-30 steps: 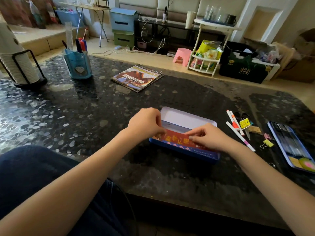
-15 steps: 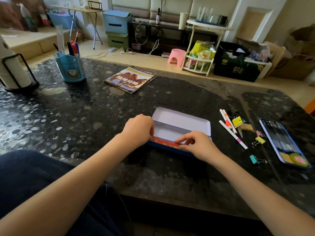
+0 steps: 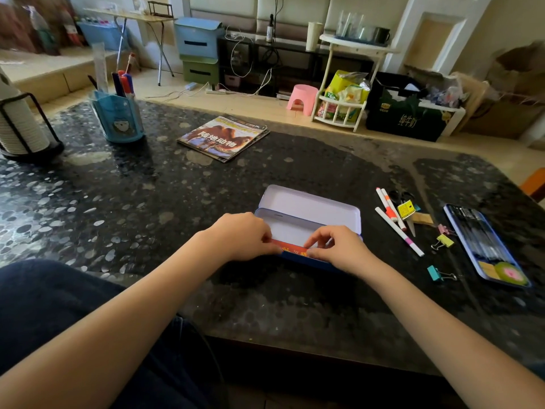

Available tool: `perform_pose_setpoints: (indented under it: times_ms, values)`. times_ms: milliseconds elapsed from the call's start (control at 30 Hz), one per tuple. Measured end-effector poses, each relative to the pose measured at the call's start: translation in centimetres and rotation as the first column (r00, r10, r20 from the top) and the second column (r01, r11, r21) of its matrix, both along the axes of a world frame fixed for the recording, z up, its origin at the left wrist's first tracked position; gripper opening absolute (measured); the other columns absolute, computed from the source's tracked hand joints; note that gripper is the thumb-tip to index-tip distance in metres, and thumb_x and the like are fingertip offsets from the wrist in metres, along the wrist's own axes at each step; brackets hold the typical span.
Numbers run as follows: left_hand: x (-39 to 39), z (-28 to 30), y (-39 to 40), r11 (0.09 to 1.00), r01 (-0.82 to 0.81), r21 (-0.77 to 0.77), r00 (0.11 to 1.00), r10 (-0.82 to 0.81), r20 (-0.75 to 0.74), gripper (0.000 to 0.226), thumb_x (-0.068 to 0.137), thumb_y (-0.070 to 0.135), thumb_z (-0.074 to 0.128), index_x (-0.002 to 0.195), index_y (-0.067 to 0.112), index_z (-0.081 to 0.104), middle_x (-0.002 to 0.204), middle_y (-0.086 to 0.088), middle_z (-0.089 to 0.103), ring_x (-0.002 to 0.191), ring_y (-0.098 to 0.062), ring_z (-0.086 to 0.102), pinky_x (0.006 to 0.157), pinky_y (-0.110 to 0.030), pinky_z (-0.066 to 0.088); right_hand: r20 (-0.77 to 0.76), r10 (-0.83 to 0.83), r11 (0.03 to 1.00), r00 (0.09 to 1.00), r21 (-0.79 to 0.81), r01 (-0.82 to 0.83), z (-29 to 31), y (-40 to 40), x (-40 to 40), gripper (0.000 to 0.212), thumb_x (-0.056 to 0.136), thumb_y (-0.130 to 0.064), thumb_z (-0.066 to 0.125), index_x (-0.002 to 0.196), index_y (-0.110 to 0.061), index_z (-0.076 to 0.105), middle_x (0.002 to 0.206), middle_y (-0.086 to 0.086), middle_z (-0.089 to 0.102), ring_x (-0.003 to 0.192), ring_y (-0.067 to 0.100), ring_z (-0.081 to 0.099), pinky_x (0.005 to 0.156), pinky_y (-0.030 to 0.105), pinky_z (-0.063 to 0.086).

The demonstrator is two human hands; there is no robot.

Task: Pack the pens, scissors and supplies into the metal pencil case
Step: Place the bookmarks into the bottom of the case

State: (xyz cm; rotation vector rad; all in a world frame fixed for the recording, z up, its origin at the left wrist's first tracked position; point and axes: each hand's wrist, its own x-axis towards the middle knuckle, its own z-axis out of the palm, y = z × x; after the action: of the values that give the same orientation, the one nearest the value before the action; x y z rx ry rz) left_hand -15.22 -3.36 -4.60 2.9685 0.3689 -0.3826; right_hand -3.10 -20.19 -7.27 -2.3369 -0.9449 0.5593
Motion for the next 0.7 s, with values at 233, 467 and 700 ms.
perform_pose_setpoints:
  times_ms: [233,467,700]
  values:
    - [0.6,-0.3,-0.1,0.998,-0.014,-0.059,0.999,0.016,0.046,0.039,0.081,0.048,0.064,0.102,0.015,0.066,0.098,-0.002,0.067,0.087,-0.017,0.062,0.074,-0.028,0.049,0.071,-0.011,0.999,0.997,-0.032,0.014,0.1,-0.8,0.1,0.011,0.092,-0.033,0.057,0.093,-0.023,0.062,0.098,-0.006,0.059,0.085,0.005,0.054,0.065,0.012,0.040]
    - [0.4,-0.9,-1.0,0.992,0.056,0.114,0.997,-0.062,0.049,0.041,0.089,0.054,0.047,0.104,0.021,0.066,0.109,0.000,0.065,0.116,-0.019,0.052,0.113,-0.057,0.015,0.361,-0.003,0.984,0.933,-0.166,0.067,1.1,-3.1,0.1,0.027,0.094,-0.039,0.050,0.093,-0.019,0.069,0.089,-0.004,0.066,0.080,0.009,0.060,0.083,0.031,0.050]
    - [0.3,-1.6,-2.8,0.976,0.150,0.155,0.977,-0.170,0.129,0.040,0.091,0.056,0.038,0.100,0.030,0.066,0.123,0.003,0.060,0.125,-0.010,0.047,0.118,-0.046,-0.004,0.391,0.071,0.965,0.918,-0.261,0.036,2.1,-5.3,0.9,0.026,0.095,-0.040,0.048,0.095,-0.022,0.068,0.091,-0.004,0.066,0.085,0.012,0.060,0.089,0.036,0.048]
